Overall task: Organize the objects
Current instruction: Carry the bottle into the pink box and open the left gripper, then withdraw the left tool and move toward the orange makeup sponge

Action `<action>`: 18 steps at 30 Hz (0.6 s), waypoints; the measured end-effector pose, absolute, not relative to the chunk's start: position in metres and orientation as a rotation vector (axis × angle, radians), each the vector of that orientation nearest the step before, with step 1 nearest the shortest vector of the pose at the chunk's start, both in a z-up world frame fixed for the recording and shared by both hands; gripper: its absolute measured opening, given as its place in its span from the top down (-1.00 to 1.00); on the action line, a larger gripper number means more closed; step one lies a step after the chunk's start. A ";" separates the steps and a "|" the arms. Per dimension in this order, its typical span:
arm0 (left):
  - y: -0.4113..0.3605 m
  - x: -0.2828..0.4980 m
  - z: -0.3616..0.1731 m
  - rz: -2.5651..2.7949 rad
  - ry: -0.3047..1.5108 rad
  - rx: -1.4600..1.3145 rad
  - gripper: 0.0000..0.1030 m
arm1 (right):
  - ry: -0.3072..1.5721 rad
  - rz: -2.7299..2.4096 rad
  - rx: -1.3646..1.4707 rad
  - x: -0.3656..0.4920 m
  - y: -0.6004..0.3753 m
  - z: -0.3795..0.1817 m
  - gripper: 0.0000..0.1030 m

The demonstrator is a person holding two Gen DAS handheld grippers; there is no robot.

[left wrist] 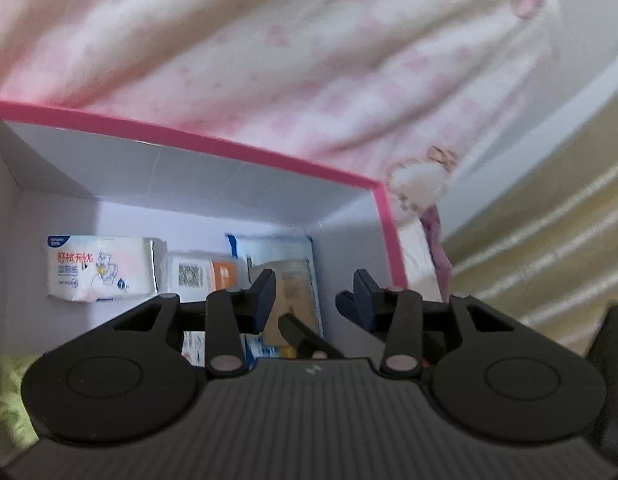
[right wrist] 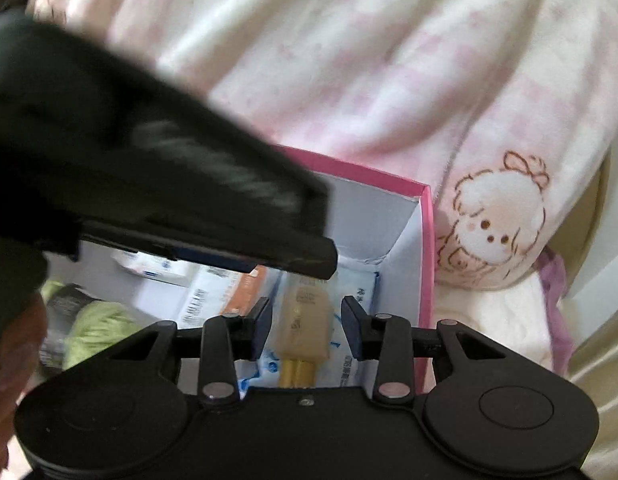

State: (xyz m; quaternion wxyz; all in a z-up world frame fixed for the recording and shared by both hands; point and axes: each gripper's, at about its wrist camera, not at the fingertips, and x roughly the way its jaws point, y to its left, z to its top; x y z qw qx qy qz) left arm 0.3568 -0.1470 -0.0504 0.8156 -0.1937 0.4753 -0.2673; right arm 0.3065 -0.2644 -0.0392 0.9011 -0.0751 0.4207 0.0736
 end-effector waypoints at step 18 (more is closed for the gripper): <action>-0.078 0.224 0.053 -0.532 0.963 -0.276 -0.10 | 0.855 0.315 -0.016 0.177 -0.277 0.072 0.03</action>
